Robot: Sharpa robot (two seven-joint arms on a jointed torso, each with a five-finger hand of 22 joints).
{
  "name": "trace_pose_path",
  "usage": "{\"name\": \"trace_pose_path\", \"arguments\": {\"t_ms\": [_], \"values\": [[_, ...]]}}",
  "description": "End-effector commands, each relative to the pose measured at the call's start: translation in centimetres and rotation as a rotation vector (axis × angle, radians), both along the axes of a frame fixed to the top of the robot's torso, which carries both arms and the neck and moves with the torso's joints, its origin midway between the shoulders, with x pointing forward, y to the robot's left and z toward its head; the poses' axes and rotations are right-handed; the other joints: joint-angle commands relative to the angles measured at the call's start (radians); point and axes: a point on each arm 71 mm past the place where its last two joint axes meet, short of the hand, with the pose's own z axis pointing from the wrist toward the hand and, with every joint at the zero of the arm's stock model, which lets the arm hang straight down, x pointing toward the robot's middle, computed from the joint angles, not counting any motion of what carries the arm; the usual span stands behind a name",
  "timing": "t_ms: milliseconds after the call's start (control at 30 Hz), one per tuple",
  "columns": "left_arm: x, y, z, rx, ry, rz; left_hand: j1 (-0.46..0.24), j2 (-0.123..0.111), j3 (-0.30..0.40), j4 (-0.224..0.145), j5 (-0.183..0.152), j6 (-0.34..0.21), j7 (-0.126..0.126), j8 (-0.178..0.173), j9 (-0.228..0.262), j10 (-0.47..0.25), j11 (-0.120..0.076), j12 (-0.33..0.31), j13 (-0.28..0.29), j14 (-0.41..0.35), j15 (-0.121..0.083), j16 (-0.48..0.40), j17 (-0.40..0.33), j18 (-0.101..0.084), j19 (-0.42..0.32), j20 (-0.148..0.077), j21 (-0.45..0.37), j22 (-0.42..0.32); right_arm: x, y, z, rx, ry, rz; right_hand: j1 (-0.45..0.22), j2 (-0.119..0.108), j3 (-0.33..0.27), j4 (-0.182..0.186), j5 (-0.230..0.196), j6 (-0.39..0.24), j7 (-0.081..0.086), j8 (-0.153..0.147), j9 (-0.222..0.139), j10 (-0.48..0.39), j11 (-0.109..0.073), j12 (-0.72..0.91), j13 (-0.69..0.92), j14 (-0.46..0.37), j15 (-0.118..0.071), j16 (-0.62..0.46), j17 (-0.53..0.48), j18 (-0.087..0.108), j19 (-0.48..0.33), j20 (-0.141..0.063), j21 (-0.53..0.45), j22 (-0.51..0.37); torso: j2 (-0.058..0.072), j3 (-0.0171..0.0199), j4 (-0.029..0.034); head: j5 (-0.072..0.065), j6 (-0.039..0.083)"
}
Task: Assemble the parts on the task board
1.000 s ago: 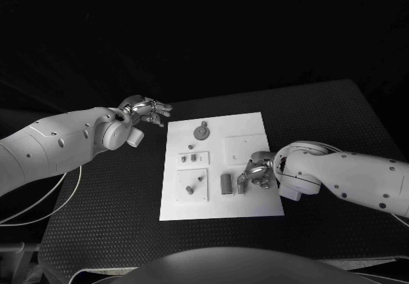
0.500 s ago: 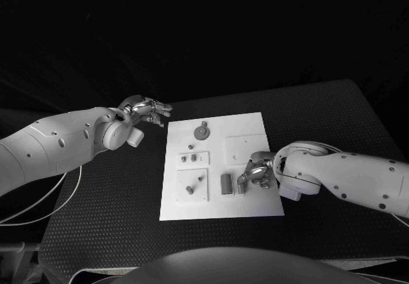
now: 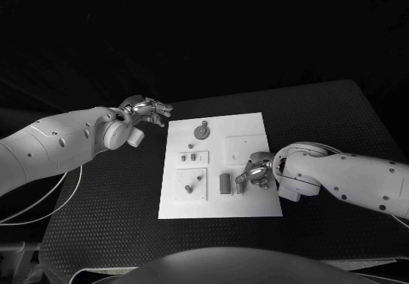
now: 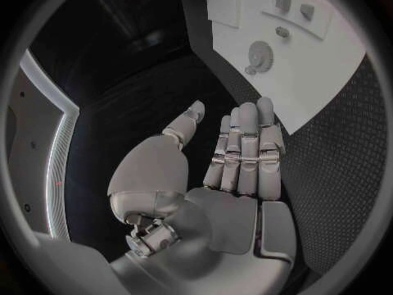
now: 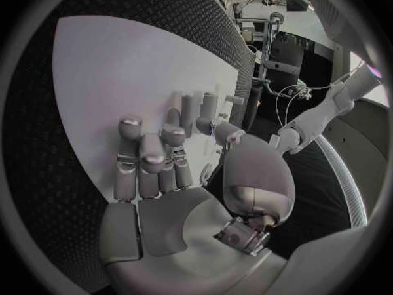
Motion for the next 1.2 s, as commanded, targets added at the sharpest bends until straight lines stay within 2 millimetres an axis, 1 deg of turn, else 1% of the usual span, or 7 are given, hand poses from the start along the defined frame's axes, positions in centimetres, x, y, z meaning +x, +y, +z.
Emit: {"name": "trace_pose_path", "arguments": {"t_ms": [33,400,800,900,1000,1033,1200], "values": [[0.0,-0.3,0.1,-0.004,-0.001,-0.018,-0.010,0.001,0.006,-0.001,-0.002,-0.001,0.004,0.003,-0.001,-0.006,0.001,-0.002,0.001,0.008,-0.002,-0.003,0.002,0.013,0.006,-0.002,-0.003,0.001,-0.6,1.3,-0.1,0.066,0.001,0.051,0.001,-0.011,-0.001,0.008,0.000,-0.024,0.020,0.007,0.002,-0.006,0.001,0.006,-0.001,0.005,-0.010,-0.006,0.001,0.031,-0.001,-0.004,-0.005,0.014,0.000,-0.0006,0.0000,0.001,0.000],[0.0,-0.3,0.1,-0.003,0.000,-0.018,-0.011,0.001,0.006,-0.001,-0.002,-0.001,0.004,0.003,-0.002,-0.007,0.001,-0.002,0.001,0.008,-0.002,-0.003,0.002,0.013,0.007,-0.002,-0.004,0.002,-0.8,1.2,0.0,0.056,-0.010,0.073,0.001,-0.014,-0.003,0.013,0.000,-0.024,0.019,0.008,0.002,-0.006,0.001,0.006,0.000,0.005,-0.010,-0.006,0.001,0.031,-0.001,-0.004,-0.005,0.014,0.000,-0.0004,0.0002,0.004,0.000],[0.0,-0.2,0.1,-0.003,0.002,-0.019,-0.011,0.000,0.006,-0.002,-0.002,-0.002,0.004,0.003,-0.002,-0.007,0.001,-0.002,0.001,0.008,-0.001,-0.003,0.002,0.013,0.007,-0.002,-0.004,0.002,-0.7,0.9,0.1,0.046,-0.024,0.072,0.000,-0.014,-0.004,0.020,0.000,-0.023,0.019,0.010,0.002,-0.006,0.000,0.007,0.000,0.005,-0.010,-0.006,0.002,0.031,-0.001,-0.004,-0.005,0.015,0.000,-0.0002,-0.0002,0.003,0.000],[0.0,-0.2,0.1,-0.003,0.001,-0.019,-0.011,0.000,0.006,-0.002,-0.002,-0.002,0.004,0.003,-0.002,-0.007,0.001,-0.002,0.001,0.008,-0.001,-0.004,0.002,0.013,0.007,-0.002,-0.004,0.002,-0.6,0.7,0.2,0.040,-0.048,0.079,0.000,-0.012,-0.004,0.022,0.000,-0.023,0.019,0.010,0.002,-0.006,0.000,0.007,0.000,0.006,-0.010,-0.006,0.002,0.031,-0.001,-0.005,-0.005,0.015,0.000,-0.0002,0.0001,0.003,0.000],[0.0,-0.2,0.1,-0.002,0.002,-0.018,-0.011,0.000,0.006,-0.002,-0.002,-0.002,0.004,0.003,-0.002,-0.007,0.001,-0.002,0.001,0.008,-0.001,-0.004,0.002,0.013,0.007,-0.002,-0.004,0.002,-0.6,0.6,0.3,0.050,-0.061,0.077,0.003,-0.006,-0.002,0.023,0.000,-0.019,0.018,0.013,0.003,-0.005,-0.001,0.008,0.000,0.006,-0.011,-0.005,0.002,0.031,0.000,-0.006,-0.005,0.015,0.000,-0.0002,-0.0001,0.003,0.000],[0.0,-0.2,0.1,-0.002,0.002,-0.018,-0.011,0.000,0.006,-0.002,-0.002,-0.002,0.004,0.003,-0.002,-0.007,0.001,-0.002,0.001,0.008,-0.001,-0.004,0.002,0.013,0.007,-0.002,-0.004,0.002,-0.5,0.5,0.4,0.047,-0.080,0.078,0.006,-0.001,-0.002,0.023,0.000,-0.018,0.017,0.014,0.003,-0.004,-0.002,0.008,0.000,0.007,-0.012,-0.005,0.002,0.031,0.001,-0.006,-0.004,0.015,0.000,-0.0002,-0.0005,0.003,0.000],[0.0,-0.1,0.1,-0.001,0.002,-0.017,-0.011,0.001,0.006,-0.001,-0.002,-0.002,0.004,0.004,-0.002,-0.007,0.001,-0.002,0.001,0.008,-0.001,-0.004,0.002,0.013,0.007,-0.001,-0.004,0.002,-0.1,0.4,1.0,0.045,-0.183,0.108,0.006,-0.001,-0.002,0.023,0.000,-0.018,0.017,0.014,0.003,-0.004,-0.002,0.008,0.000,0.007,-0.012,-0.005,0.002,0.031,0.001,-0.006,-0.004,0.015,0.000,-0.0003,-0.0002,0.004,0.000]]}}
